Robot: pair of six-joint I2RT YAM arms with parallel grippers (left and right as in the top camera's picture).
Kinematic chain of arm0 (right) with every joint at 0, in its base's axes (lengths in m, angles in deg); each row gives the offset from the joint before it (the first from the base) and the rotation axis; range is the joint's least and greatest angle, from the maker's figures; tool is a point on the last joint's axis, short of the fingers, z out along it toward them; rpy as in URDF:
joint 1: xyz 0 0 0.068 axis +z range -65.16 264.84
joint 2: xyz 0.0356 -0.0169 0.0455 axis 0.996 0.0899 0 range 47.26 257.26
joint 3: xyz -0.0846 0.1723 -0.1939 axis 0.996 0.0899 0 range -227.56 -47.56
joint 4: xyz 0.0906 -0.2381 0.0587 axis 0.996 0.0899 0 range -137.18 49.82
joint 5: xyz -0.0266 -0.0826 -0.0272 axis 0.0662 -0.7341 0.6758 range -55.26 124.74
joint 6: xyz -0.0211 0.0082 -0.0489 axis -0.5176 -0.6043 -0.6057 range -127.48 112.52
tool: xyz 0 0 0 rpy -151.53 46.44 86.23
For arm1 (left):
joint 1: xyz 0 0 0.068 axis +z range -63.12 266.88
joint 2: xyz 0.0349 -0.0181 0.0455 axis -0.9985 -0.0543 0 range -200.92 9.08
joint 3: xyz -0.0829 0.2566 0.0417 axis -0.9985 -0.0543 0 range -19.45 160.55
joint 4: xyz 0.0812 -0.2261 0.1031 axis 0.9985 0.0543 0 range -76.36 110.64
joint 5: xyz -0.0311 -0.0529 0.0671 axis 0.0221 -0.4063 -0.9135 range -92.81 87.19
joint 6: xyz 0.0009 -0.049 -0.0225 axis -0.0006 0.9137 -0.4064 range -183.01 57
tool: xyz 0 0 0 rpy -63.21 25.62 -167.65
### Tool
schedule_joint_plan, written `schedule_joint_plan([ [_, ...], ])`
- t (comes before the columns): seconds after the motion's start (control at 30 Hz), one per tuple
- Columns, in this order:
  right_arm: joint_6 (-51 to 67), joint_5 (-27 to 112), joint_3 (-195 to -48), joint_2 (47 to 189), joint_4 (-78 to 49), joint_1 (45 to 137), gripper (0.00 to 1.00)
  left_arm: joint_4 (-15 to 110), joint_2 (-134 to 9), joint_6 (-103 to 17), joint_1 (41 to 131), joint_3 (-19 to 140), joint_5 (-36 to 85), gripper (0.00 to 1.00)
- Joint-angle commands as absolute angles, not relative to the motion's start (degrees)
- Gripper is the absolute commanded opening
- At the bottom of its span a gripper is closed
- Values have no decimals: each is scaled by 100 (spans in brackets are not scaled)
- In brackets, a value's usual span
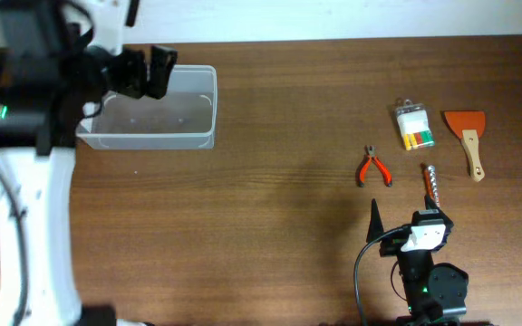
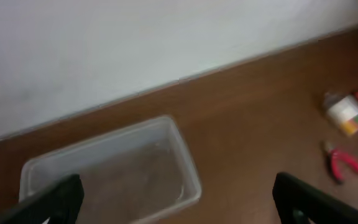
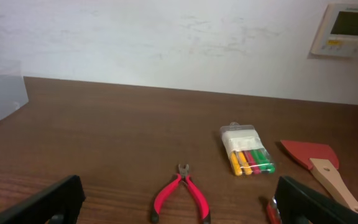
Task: Pack container
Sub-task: 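Raise the left arm and move its gripper over the clear container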
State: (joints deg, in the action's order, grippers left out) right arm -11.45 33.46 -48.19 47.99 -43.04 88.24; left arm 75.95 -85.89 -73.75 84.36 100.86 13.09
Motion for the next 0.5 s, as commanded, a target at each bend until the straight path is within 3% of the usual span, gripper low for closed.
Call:
schedule_joint_plan([
  [0.0,-1169,3276,-4788,4762,-4267,8776,99,7881,-9068,-7423,8071,10702,253,99],
  [0.2,-1171,3276,-4788,4762,-4267,8776,99,7534,-9341,-7261,7632,10702,725,99],
  [0.33,-1169,3276,-4788,4762,-4267,8776,99,7606,-9566,-5773,7324,10705,-309,99],
  [0.47,-1169,3276,-4788,4762,-4267,8776,99,7770,-9927,-5145,7291,10702,367,99],
])
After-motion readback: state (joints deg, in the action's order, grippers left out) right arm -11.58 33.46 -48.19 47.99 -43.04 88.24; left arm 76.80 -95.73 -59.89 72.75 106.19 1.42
